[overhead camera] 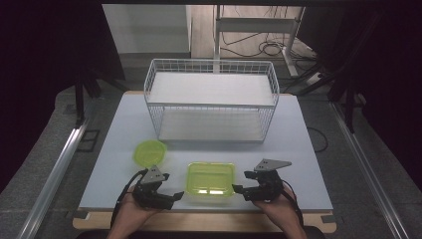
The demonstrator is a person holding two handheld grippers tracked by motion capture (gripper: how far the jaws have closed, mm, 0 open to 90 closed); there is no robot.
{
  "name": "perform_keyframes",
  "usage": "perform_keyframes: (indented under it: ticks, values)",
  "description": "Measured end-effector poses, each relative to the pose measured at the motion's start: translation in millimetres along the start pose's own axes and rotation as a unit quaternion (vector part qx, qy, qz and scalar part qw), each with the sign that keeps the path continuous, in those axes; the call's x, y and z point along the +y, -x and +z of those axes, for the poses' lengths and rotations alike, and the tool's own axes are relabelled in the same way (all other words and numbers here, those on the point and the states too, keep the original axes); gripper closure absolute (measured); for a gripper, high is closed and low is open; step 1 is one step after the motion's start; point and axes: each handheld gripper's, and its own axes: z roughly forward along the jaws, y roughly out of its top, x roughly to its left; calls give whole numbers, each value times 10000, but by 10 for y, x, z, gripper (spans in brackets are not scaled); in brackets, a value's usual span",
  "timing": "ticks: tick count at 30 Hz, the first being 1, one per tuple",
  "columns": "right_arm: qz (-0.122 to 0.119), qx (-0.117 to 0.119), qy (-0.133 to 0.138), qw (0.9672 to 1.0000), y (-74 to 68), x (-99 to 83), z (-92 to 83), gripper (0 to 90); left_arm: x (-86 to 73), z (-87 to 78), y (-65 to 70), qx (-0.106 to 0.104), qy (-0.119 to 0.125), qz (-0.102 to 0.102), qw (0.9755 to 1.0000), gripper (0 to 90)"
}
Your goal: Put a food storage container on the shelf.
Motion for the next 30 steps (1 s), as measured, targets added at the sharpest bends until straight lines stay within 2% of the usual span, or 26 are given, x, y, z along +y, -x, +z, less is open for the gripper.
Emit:
perform_keyframes:
  ticks: [13,20,24,30]
  values:
    - [371,340,-364,9981,126,52,253,385,-62,-4,-25,78,-162,109,9998,181]
    - [576,576,-560,9951,190,85,343,514,-71,8,-17,118,-232,179,9995,182]
    - [693,756,-600,9929,224,120,355,631,-75,13,-17,149,-266,207,9993,183]
    - [716,871,-726,9910,243,198,409,701,-78,4,-21,191,-264,225,9992,183]
